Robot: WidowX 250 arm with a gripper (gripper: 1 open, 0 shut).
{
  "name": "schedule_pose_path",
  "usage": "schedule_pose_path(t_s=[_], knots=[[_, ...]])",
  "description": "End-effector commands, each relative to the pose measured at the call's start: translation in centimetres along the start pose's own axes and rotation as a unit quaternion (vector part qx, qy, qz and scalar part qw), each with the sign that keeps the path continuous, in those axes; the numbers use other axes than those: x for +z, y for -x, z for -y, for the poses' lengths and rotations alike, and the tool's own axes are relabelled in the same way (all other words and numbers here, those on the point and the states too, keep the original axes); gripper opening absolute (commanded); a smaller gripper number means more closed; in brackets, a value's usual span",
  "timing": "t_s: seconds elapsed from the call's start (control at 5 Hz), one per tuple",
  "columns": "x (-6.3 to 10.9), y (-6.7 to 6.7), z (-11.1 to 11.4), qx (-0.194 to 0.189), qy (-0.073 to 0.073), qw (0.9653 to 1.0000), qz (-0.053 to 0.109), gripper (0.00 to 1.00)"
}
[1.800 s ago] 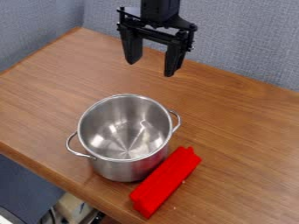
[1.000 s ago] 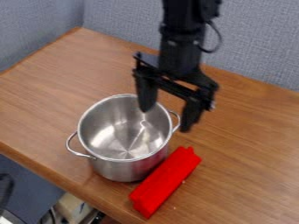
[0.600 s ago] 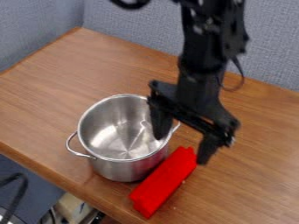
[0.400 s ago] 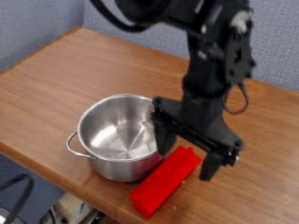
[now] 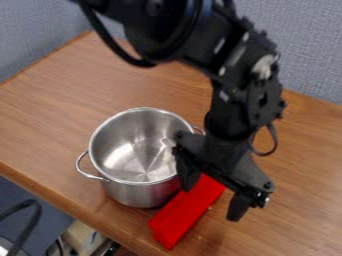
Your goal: Put the red object in the metal pot
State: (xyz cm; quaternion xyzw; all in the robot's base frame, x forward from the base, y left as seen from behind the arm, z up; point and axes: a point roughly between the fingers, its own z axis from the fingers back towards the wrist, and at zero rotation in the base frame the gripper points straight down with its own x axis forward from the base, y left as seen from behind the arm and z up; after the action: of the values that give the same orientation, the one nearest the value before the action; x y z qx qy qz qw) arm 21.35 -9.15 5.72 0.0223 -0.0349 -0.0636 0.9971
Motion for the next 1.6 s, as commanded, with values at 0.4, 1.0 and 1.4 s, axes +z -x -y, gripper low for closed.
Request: schedule_pose_path(t_s=[0.4,1.0,1.4], knots=[[-2.4,-0.3,-0.2,-0.007,0.003,0.9995,0.032,1.00],[-3.6,-0.6,-1.0,-0.002,-0.009,0.9996,0.026,1.00],[-3.6,-0.6,-1.5,0.004,-0.008,0.9997,0.023,1.00]])
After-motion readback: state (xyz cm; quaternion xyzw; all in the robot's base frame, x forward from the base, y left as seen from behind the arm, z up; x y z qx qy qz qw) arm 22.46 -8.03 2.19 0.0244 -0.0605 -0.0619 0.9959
